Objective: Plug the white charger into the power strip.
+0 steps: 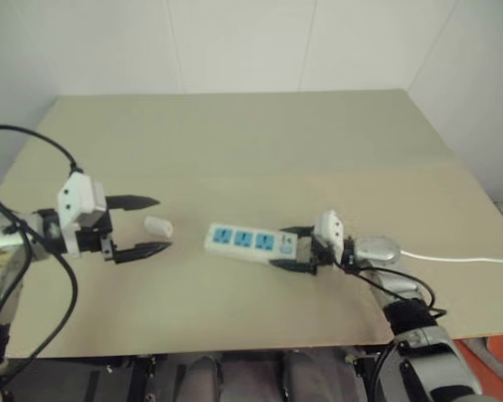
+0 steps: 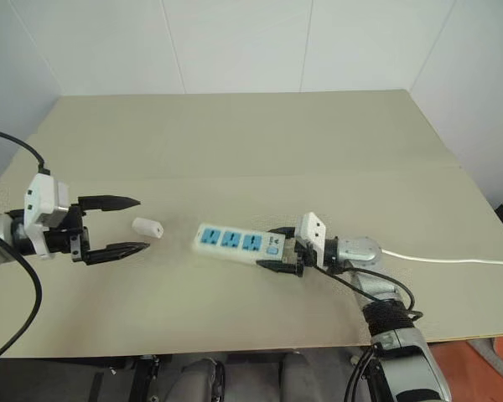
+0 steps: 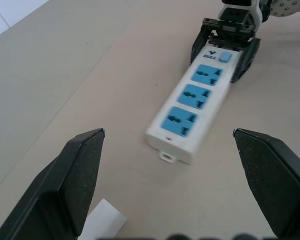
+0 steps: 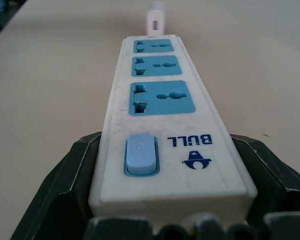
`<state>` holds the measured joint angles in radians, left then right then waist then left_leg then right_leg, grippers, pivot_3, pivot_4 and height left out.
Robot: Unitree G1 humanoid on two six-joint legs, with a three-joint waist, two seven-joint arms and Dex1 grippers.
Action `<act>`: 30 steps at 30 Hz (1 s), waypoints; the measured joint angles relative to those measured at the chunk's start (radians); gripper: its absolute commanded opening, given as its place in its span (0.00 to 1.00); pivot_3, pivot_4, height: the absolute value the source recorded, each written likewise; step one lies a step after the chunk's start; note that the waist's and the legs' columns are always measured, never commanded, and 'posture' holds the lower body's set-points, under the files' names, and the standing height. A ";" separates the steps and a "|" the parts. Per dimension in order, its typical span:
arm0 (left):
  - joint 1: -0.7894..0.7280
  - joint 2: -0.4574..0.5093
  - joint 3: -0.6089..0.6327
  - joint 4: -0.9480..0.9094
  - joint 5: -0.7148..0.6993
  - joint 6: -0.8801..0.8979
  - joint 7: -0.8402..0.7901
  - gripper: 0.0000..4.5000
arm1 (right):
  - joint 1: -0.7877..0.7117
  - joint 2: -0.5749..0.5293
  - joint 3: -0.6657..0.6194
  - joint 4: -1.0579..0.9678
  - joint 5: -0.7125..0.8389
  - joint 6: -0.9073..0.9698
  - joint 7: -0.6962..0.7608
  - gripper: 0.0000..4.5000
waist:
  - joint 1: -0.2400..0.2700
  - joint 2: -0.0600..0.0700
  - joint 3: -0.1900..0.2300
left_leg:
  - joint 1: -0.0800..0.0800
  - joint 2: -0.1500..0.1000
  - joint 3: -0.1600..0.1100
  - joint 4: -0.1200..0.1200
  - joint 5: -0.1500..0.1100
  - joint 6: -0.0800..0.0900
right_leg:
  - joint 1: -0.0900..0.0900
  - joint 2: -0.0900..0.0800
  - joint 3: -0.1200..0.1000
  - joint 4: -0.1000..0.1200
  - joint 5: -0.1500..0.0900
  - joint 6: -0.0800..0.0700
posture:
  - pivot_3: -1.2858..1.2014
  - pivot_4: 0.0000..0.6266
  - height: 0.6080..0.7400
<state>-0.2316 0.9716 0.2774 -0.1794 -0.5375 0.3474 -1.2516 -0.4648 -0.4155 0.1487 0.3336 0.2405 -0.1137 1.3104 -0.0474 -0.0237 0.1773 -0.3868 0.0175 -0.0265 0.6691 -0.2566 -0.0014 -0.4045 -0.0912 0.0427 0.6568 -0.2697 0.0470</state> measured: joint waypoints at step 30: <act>-0.007 0.059 0.006 0.015 0.002 0.000 -0.040 1.00 | 0.003 0.033 0.036 0.090 0.016 -0.094 0.081 0.76 | 0.001 0.000 0.000 | 0.001 0.000 0.000 0.000 0.000 0.000 | 0.000 0.000 0.000 0.001 0.000 0.000 | 0.52 0.24 1.00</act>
<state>-0.2385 1.0306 0.2836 -0.1648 -0.5357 0.3477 -1.2916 -0.4622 -0.3826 0.1850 0.4241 0.2564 -0.2076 1.3918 -0.0468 -0.0237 0.1774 -0.3860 0.0175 -0.0265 0.6691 -0.2565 -0.0015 -0.4045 -0.0910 0.0426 0.6579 -0.2697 0.0469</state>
